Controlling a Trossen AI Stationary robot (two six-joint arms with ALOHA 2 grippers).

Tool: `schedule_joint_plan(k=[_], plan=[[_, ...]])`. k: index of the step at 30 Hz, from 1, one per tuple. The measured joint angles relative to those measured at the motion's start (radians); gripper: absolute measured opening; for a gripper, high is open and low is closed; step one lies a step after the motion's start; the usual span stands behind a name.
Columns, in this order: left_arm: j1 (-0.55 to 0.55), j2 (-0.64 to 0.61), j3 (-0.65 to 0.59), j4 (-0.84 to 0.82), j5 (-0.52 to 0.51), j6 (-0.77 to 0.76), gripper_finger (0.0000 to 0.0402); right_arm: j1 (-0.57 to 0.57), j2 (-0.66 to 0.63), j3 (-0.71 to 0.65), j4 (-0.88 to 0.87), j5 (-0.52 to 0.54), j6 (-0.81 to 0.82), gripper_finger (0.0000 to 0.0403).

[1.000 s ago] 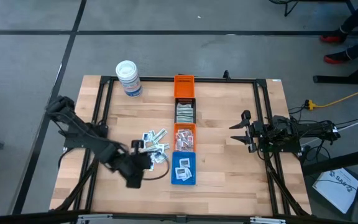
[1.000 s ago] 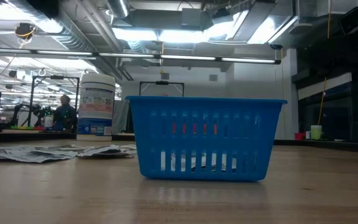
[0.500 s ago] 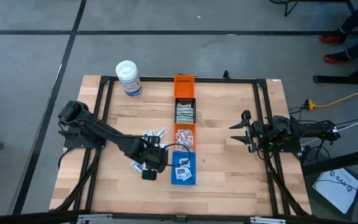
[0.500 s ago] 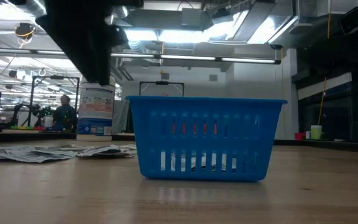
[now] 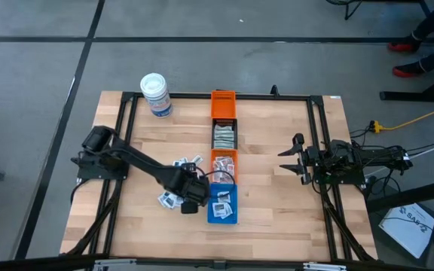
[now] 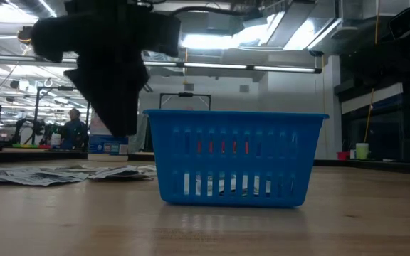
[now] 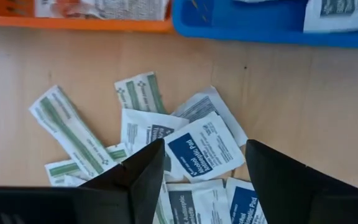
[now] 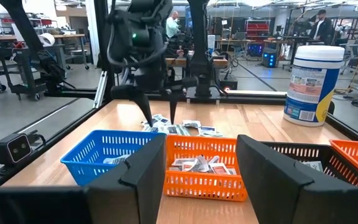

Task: Pick & Place First Aid Supplies
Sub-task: Put the blue alcohol pad into the top orange bin

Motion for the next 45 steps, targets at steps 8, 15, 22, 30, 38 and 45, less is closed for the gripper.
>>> schedule_joint_plan(k=[8,15,22,30,38,45], plan=[[-0.006,0.037,-0.009,0.024,0.008,0.036,0.0212,0.0,0.0,0.0,0.0,0.0,0.0,0.0195],[-0.02,0.027,-0.106,0.139,0.073,0.122,0.021,0.0,0.0,0.0,0.0,0.0,0.0,0.0195],[-0.03,0.026,-0.138,0.155,0.064,0.131,0.0203,0.0,0.0,0.0,0.0,0.0,0.0,0.0195],[-0.031,0.018,-0.197,0.23,0.067,0.12,0.0184,0.0,0.0,0.0,0.0,0.0,0.0,0.0195],[-0.032,0.021,-0.208,0.24,0.078,0.077,0.0117,0.0,0.0,0.0,0.0,0.0,0.0,0.0195],[-0.032,0.022,-0.209,0.254,0.076,0.075,0.0029,0.0,0.0,0.0,0.0,0.0,0.0,0.0195]])
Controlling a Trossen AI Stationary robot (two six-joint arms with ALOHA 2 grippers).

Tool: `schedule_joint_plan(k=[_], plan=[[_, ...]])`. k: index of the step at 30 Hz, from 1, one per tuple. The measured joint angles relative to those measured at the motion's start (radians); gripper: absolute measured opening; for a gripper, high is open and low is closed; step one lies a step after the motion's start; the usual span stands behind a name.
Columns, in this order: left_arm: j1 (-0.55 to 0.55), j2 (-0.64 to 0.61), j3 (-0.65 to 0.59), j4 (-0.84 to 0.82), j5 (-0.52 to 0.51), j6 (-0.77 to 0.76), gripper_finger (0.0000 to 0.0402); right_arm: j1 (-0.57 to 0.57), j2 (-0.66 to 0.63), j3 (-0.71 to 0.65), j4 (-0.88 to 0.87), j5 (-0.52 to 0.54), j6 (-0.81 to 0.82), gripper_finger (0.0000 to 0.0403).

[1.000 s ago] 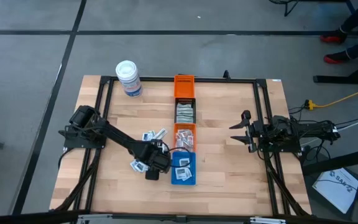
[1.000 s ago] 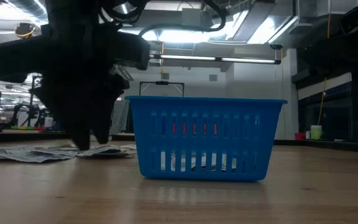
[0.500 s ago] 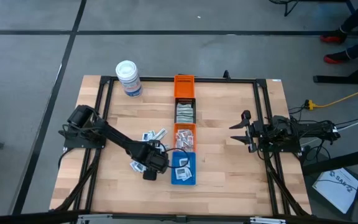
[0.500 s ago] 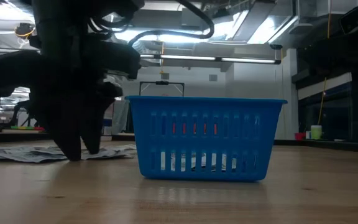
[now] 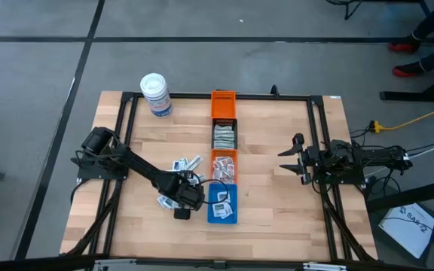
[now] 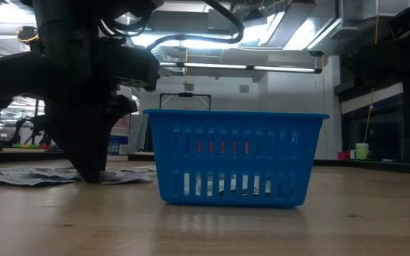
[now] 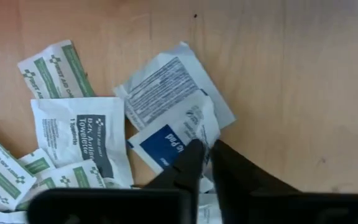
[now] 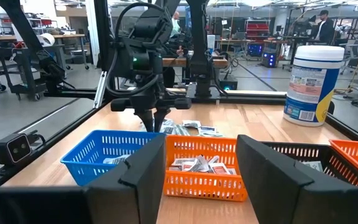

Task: Pick & Place First Aid Supplies
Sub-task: Put the blue alcohol pad into the top orange bin

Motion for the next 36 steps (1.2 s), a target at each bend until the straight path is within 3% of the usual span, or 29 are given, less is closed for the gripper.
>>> schedule_joint_plan(k=[3,12,22,29,36], plan=[[0.001,0.0,0.0,0.005,0.0,-0.007,0.0006,0.0,0.0,0.0,0.0,0.0,0.0,0.0195],[0.007,-0.063,-0.006,-0.035,-0.058,-0.068,0.0003,0.0,0.0,0.0,0.0,0.0,0.0,0.0195],[0.024,-0.194,-0.002,-0.03,-0.046,-0.194,0.0002,0.0,0.0,0.0,0.0,0.0,0.0,0.0195],[0.083,-0.274,-0.001,0.003,-0.106,-0.266,0.0002,0.0,0.0,0.0,0.0,0.0,0.0,0.0195],[0.194,-0.291,0.0,0.149,-0.09,-0.263,0.0002,0.0,0.0,0.0,0.0,0.0,0.0,0.0195]])
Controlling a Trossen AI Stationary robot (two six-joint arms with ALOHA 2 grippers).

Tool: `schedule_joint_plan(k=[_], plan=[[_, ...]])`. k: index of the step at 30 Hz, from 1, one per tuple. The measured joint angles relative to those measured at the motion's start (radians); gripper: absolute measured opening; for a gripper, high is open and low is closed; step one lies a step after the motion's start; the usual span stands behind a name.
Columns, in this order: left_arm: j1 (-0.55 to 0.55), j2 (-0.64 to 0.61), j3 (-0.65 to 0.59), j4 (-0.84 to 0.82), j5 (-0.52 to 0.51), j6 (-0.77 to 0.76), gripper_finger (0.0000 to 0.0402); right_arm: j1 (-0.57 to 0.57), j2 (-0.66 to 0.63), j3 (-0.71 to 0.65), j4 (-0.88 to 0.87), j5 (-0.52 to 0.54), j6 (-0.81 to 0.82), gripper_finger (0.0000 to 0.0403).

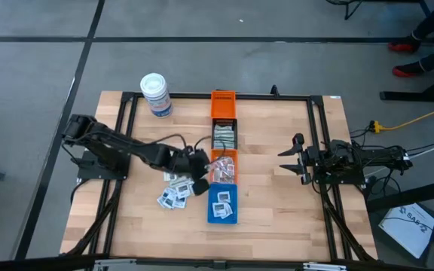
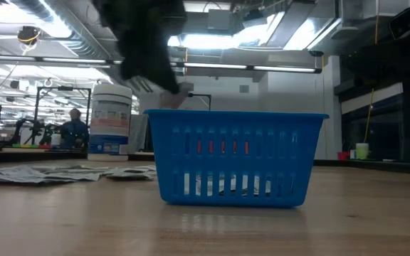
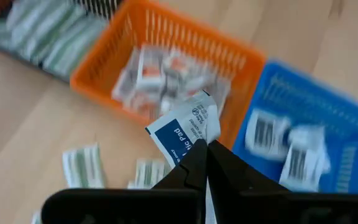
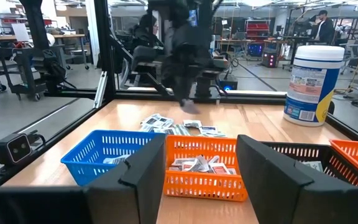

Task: Pick & Place First Aid Supplies
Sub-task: Put the blue alcohol pad into the top orange bin

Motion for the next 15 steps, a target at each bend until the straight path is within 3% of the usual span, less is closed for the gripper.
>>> schedule_joint_plan(k=[15], plan=[[0.395,0.0,0.002,0.25,0.154,0.176,0.0003,0.0,0.0,0.0,0.0,0.0,0.0,0.0195]])
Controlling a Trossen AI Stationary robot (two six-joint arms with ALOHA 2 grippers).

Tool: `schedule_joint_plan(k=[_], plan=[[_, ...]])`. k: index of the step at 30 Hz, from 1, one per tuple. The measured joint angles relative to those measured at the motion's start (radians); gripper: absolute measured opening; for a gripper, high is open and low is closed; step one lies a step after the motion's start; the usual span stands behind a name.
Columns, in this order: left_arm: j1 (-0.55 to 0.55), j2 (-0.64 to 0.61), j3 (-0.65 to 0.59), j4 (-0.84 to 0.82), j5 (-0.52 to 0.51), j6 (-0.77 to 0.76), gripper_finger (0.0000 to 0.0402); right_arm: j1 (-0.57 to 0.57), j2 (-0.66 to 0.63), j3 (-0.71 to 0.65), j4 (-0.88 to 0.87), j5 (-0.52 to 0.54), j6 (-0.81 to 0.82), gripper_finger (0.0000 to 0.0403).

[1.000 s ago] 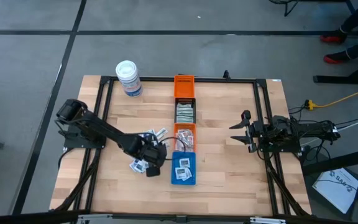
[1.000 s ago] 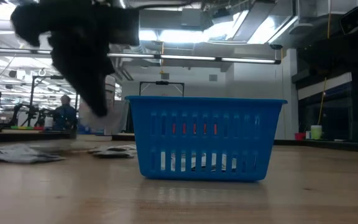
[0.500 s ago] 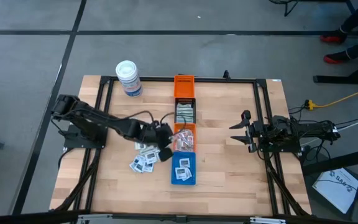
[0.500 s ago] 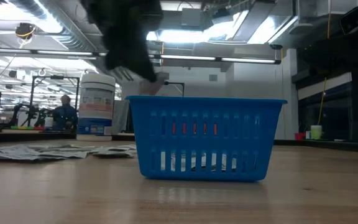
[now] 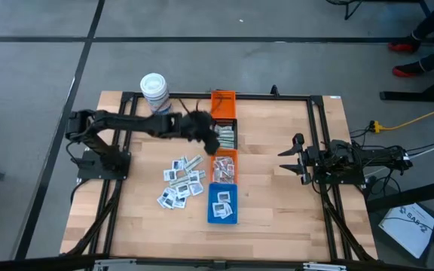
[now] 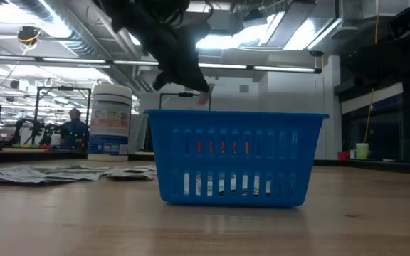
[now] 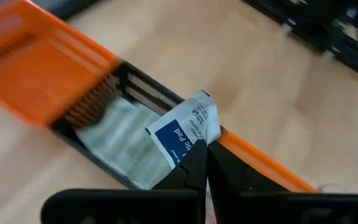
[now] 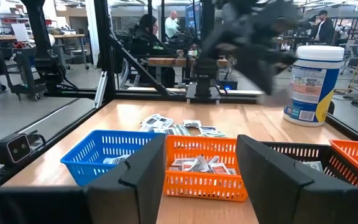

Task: Pick & Place First Aid Supplies
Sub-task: Put the blue alcohol pad into the top orange bin

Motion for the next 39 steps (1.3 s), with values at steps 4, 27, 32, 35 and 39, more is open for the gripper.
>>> schedule_joint_plan(k=[4,27,32,35,39], plan=[[0.098,0.008,0.026,-0.002,0.045,0.053,0.0003,0.0,0.0,0.0,0.0,0.0,0.0,0.0195],[0.351,0.335,0.453,-0.254,0.197,0.33,0.0003,0.0,0.0,0.0,0.0,0.0,0.0,0.0195],[0.357,0.408,0.55,-0.332,0.198,0.455,0.0003,0.0,0.0,0.0,0.0,0.0,0.0,0.0195],[0.357,0.426,0.565,-0.33,0.201,0.512,0.0005,0.0,0.0,0.0,0.0,0.0,0.0,0.0195],[0.357,0.43,0.565,-0.343,0.179,0.571,0.0018,0.0,0.0,0.0,0.0,0.0,0.0,0.0195]])
